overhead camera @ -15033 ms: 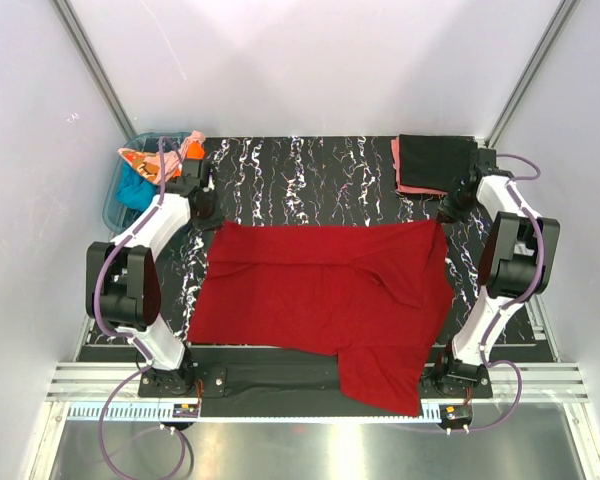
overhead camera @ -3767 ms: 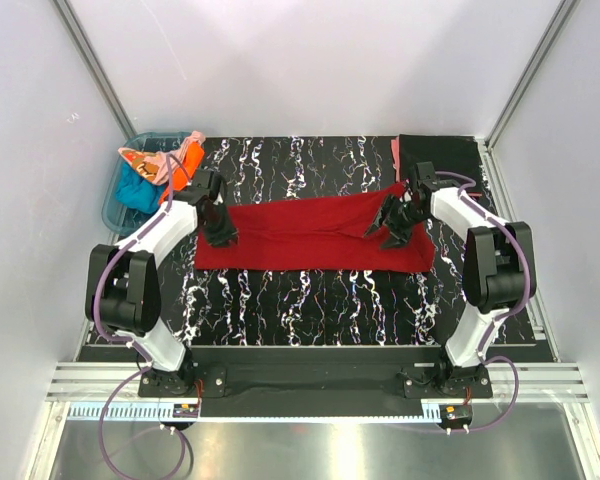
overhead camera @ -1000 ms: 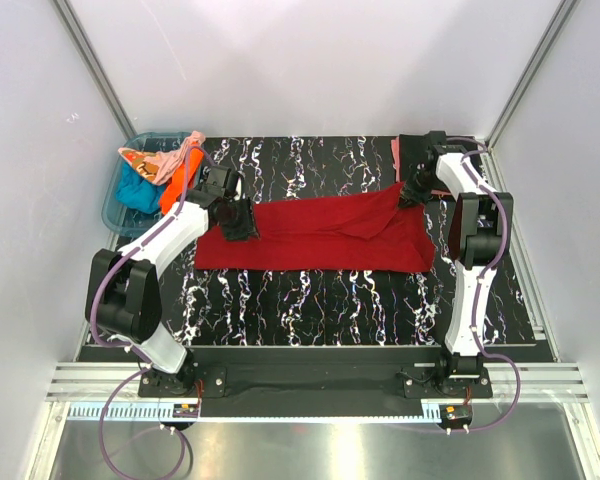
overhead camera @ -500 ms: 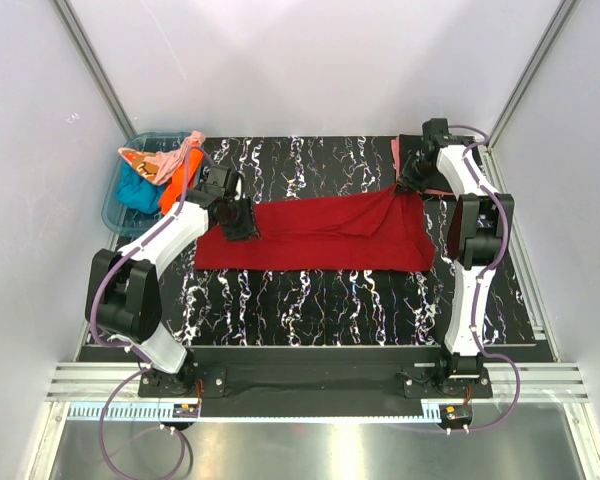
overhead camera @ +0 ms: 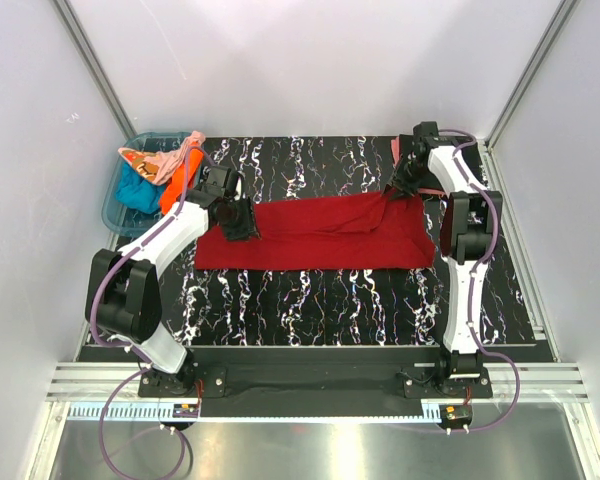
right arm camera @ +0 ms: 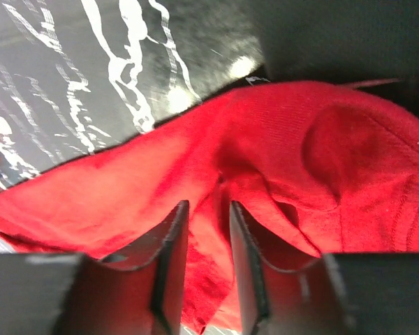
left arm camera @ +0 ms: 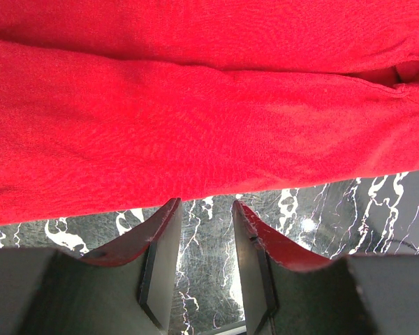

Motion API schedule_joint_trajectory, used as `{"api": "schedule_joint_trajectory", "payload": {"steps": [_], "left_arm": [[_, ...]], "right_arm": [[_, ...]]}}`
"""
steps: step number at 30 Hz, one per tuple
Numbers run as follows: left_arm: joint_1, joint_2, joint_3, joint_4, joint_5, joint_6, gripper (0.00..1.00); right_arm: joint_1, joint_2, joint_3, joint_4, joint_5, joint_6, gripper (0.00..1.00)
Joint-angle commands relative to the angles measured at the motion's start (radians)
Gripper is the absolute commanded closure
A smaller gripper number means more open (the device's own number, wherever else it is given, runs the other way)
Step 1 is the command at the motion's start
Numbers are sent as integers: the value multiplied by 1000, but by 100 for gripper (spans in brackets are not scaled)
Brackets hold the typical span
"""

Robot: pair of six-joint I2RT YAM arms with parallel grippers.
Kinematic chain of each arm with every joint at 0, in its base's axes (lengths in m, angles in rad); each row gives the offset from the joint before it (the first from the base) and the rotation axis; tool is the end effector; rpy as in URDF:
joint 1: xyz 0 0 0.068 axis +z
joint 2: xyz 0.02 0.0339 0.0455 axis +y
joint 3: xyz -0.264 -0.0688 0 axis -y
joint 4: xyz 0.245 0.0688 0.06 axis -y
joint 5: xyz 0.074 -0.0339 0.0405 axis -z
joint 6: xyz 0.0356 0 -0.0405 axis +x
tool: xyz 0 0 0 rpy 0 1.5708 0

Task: Fold and stack the t-shirts
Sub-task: Fold the tshirt

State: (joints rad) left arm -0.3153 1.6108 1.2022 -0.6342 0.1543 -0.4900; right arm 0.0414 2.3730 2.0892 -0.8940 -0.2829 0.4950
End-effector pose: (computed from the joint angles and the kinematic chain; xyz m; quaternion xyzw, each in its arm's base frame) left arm 0.3161 -0.1088 0.2407 -0.0639 0.9606 -0.1704 0.2102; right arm 0.5024 0.0308 0.1861 0.1915 0.9523 0.1845 0.1497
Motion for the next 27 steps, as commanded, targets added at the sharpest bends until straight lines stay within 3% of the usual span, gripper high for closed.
{"api": "schedule_joint_trajectory", "payload": {"steps": [1,4,9,13,17,27], "left_arm": [[-1,-3,34,19,17,1,60],[-1,0,42,19,19,-1,60],[-1,5,53,18,21,-1,60],[-1,3,57,14,22,-4,60],[-1,1,69,1,27,-5,60],[-1,-28,51,-7,16,-9,60]], "right_arm": [[3,6,55,-46,-16,-35,61],[5,-32,54,-95,23,-65,56],[17,-231,-162,-60,36,-107,50],[52,-349,-371,29,-109,-53,44],[89,-411,-552,159,-180,43,44],[161,-379,-584,218,-135,97,47]]}}
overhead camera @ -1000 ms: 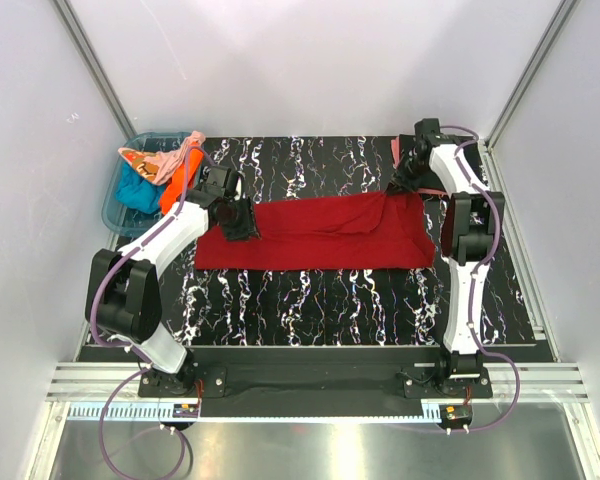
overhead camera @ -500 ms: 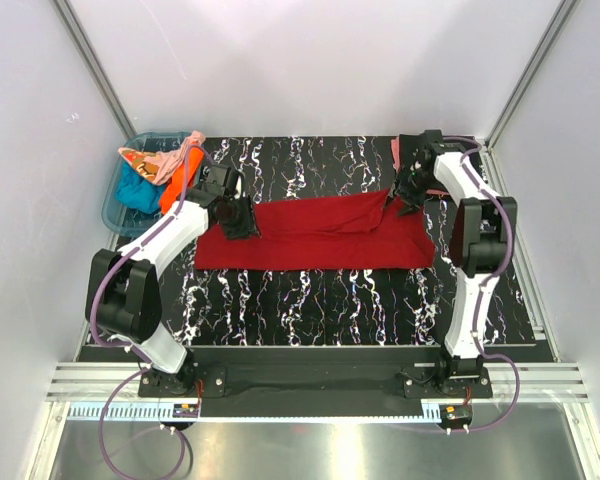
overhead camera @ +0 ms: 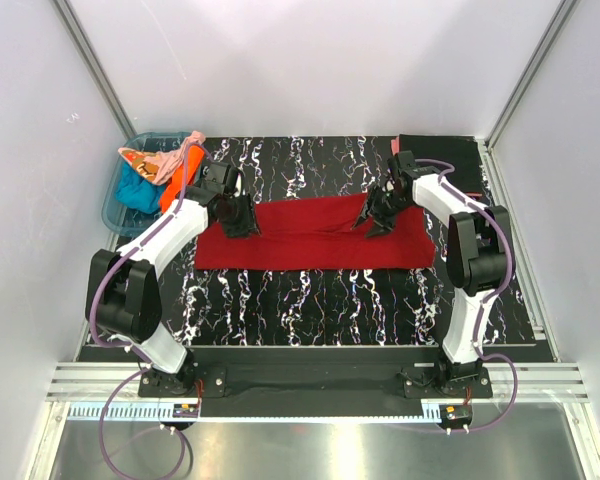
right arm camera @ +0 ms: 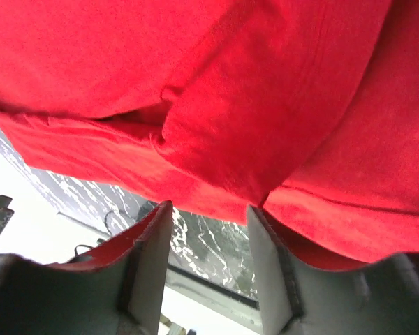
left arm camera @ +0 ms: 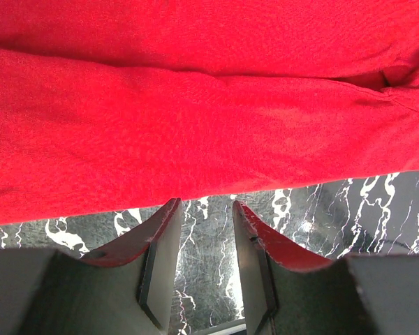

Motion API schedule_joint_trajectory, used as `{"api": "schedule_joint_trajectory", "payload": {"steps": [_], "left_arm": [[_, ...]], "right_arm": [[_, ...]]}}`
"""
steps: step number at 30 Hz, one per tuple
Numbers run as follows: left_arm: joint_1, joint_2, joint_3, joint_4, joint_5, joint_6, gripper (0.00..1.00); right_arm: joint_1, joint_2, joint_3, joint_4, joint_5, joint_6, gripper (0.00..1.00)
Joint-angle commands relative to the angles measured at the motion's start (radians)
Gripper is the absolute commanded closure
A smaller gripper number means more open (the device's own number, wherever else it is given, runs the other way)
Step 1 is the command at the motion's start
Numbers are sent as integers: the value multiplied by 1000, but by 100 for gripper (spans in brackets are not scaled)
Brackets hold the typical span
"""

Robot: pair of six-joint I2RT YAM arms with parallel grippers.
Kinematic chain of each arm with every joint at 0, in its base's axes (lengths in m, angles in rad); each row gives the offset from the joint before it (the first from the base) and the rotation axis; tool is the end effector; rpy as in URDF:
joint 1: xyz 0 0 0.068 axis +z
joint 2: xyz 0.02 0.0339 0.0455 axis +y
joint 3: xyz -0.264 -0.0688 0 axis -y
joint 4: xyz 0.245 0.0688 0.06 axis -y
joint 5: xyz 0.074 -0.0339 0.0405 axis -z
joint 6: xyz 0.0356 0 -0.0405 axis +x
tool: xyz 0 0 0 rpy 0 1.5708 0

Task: Fold and stack the t-shirts
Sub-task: Fold the tshirt

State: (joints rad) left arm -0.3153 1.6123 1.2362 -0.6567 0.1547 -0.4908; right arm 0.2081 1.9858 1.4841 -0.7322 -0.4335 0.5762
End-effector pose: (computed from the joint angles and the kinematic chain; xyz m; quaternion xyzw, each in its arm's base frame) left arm 0.3185 -0.1097 0.2493 -0.0638 0.9593 -0.1725 0.2145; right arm 0.3934 0.0984 0.1895 0.1408 0.9531 0.2585 0.0703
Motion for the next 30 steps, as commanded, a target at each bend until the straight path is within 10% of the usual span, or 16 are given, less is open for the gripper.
{"api": "schedule_joint_trajectory", "payload": {"steps": [1,14,18,22,30], "left_arm": [[-1,-32,16,14,16,-9,60],[-1,-69,-6,16,-7,-9,60],[1,-61,8,12,-4,-9,60],[-1,-55,23,2,-7,-2,60],[5,-57,34,-8,-29,12,59]], "right_arm": [[-4,18,33,54,19,10,51],[-3,111,142,-1,72,-26,41],[-1,123,162,13,62,-22,80],[16,169,269,-12,55,-26,93],[60,385,612,-91,10,-10,77]]}}
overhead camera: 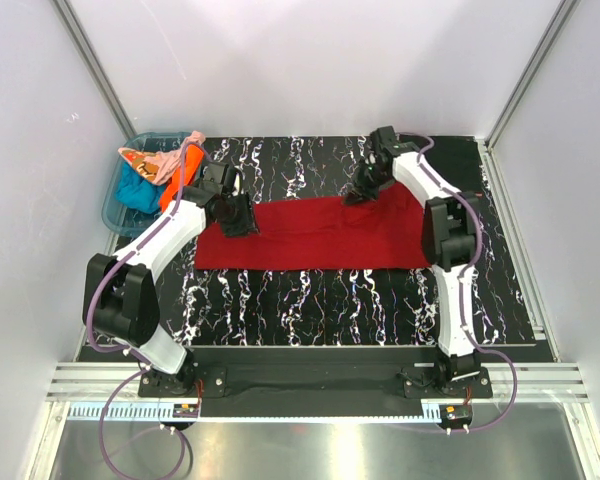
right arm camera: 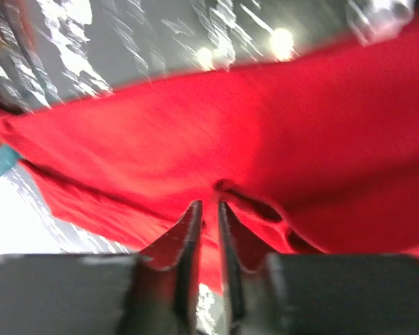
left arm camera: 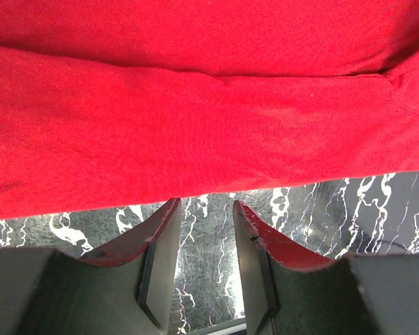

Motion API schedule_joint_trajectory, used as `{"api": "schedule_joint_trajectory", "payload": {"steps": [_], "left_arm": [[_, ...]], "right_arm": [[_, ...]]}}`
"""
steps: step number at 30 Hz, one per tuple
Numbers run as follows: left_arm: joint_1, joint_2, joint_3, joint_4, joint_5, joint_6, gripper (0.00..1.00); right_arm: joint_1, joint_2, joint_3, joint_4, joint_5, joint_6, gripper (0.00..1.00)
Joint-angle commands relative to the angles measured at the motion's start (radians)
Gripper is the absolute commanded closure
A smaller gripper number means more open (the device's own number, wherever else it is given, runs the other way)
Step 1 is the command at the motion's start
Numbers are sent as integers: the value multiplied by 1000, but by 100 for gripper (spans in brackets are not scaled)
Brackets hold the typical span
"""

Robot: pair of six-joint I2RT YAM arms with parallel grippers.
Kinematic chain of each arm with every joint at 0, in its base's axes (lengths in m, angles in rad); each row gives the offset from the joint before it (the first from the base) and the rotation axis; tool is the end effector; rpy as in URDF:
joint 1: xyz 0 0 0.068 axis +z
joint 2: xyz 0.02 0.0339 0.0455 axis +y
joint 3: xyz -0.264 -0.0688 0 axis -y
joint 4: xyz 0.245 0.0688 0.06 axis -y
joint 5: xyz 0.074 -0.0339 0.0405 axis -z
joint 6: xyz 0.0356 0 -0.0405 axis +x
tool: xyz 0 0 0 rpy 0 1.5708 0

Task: Fold and stack the t-shirts
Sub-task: Fold the tshirt

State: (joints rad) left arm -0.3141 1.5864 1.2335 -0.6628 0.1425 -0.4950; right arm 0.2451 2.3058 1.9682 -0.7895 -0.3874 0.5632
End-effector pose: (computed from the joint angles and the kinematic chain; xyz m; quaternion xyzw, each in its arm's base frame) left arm 0.3145 -0.1075 0.2563 -0.0672 0.9571 -0.1705 0.2243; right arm 0.4760 0.1329 0.1882 0.1098 0.9519 0.2576 0.1247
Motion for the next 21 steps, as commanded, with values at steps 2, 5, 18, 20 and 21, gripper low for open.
{"api": "schedule_joint_trajectory", "payload": {"steps": [2,5,18,20,21], "left_arm": [[6,-31,35,-1,-15,18,59],[6,-32,31,2,-15,15,59],[6,-5,55,-21,-87,90,58],[6,47,99,-69,-107,125,54],[4,99,156,-108,-113,160,51]], "right_arm": [[25,118,245,-88,-56,0,63],[25,78,262,-111,-18,-49,57],[-12,-292,-231,-116,203,-164,43],[-12,-342,-298,-125,231,-169,41],[-12,-371,-333,-134,263,-164,36]]}}
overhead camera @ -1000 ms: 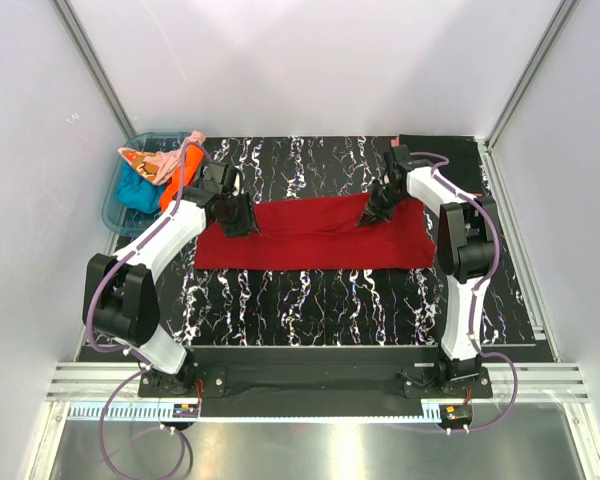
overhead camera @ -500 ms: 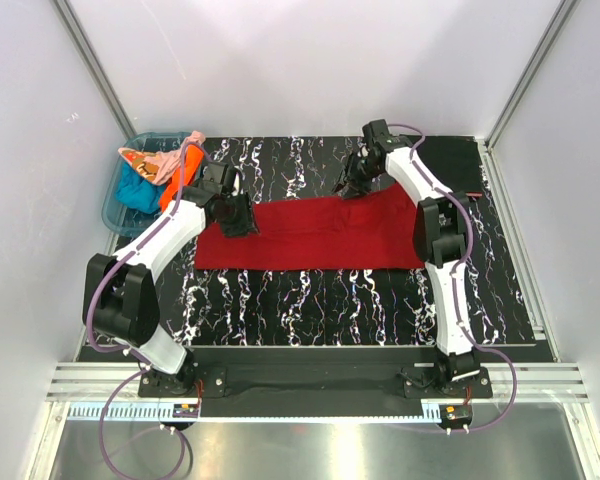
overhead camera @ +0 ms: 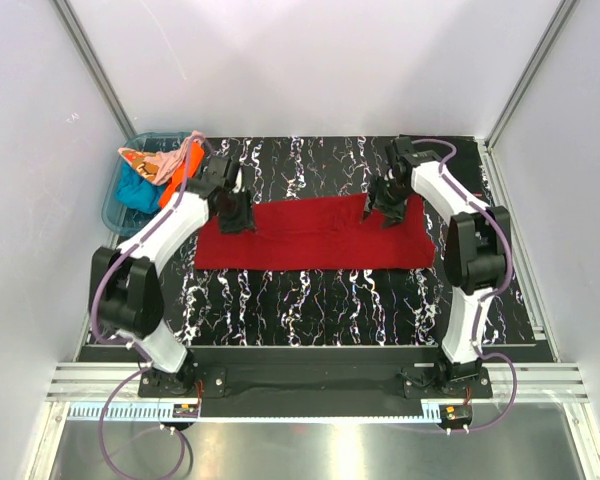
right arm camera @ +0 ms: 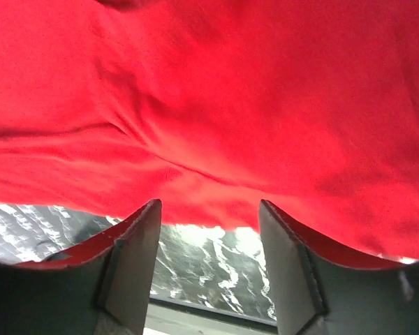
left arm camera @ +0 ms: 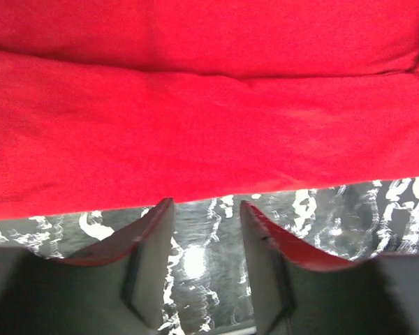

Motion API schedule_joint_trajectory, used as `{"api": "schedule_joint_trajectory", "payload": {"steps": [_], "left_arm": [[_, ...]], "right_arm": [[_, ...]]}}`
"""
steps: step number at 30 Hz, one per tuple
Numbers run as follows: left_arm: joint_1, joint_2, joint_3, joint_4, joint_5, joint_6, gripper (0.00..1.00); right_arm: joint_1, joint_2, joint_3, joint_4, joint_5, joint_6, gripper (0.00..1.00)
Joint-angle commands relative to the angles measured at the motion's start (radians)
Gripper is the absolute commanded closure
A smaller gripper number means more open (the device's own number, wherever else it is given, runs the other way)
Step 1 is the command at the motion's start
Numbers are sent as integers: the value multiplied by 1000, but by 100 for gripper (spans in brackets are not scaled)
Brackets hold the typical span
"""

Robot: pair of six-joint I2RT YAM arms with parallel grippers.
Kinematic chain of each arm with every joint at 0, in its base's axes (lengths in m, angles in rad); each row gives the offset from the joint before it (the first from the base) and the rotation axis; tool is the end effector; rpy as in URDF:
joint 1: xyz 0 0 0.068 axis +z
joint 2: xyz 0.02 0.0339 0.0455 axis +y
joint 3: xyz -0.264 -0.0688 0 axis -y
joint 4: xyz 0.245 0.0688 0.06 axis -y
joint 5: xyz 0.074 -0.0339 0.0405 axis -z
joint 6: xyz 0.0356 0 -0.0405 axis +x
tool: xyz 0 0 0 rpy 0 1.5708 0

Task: Fold and stack the t-shirts
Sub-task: Fold the tshirt

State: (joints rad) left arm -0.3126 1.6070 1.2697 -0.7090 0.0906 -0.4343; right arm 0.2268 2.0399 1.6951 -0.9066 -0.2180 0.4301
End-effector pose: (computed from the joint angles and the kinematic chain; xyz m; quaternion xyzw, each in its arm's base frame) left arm 0.3182 -0.1062 0.2581 -0.0470 0.9637 -0.1352 0.2252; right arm 0.4118 0.1029 0.2194 0.0824 0.9781 0.1527 0.1150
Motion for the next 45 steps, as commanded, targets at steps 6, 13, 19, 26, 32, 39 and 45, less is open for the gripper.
{"api": "schedule_joint_trajectory", "payload": {"steps": [6,13,19,26,32,39,45], "left_arm": [[0,249,321,-173,-169,118,50],[-5,390,471,-230,-265,218,40],[-10,484,493,-251,-350,307,37],[-11,264,308,-115,-391,204,27],[-32,123,171,37,-281,225,24],[-166,220,114,98,-267,505,20],[-171,240,160,123,-170,586,15]], "right_arm": [[43,-113,-51,-26,104,19,29],[97,-21,55,-31,89,167,20],[132,78,173,-123,161,191,20],[190,92,166,-52,209,377,16],[206,118,173,-28,235,478,15],[206,147,261,-44,336,484,0],[204,206,330,-101,351,467,0]]}}
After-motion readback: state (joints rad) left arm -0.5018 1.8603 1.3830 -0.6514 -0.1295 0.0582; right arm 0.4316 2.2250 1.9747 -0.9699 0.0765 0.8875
